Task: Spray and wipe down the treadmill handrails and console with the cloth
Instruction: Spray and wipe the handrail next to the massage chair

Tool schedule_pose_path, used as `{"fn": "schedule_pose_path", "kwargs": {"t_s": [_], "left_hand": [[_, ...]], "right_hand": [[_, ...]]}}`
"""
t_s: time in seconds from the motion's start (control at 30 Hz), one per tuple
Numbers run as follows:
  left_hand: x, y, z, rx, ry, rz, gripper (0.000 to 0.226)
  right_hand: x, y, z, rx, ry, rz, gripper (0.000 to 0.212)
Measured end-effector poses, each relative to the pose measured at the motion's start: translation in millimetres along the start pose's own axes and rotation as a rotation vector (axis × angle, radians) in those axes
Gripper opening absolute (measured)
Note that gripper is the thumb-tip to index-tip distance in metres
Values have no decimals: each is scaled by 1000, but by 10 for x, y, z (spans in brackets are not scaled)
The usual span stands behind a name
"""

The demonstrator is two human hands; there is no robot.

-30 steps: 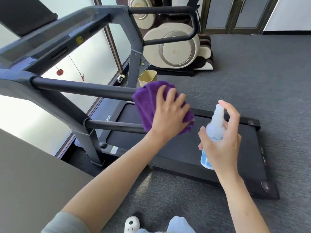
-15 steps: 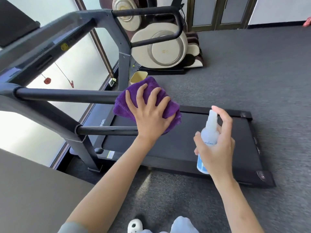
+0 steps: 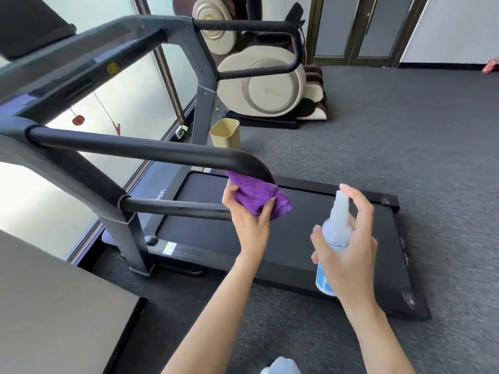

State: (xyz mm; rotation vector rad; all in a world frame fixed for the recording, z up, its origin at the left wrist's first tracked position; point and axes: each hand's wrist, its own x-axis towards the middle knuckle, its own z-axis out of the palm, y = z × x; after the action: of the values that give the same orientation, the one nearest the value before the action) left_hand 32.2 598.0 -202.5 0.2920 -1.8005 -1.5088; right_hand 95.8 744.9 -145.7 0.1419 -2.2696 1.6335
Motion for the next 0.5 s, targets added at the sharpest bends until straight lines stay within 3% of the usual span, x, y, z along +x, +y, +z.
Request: {"fn": "schedule_pose_path", "kwargs": {"t_s": [0.13, 0.3, 0.37, 0.5], "left_hand": [[120, 57, -22, -40, -77, -50, 96], [115, 30, 49, 102, -97, -93, 76], [145, -53, -17, 199, -161, -20, 67], [275, -159, -274, 510, -354, 162, 72]], "right_hand": [[-1, 94, -8, -44, -28, 45, 82], [-2, 143, 71, -52, -60, 59, 84], [10, 146, 102, -52, -75, 65, 84], [59, 117, 160, -51, -86, 60, 84]]}}
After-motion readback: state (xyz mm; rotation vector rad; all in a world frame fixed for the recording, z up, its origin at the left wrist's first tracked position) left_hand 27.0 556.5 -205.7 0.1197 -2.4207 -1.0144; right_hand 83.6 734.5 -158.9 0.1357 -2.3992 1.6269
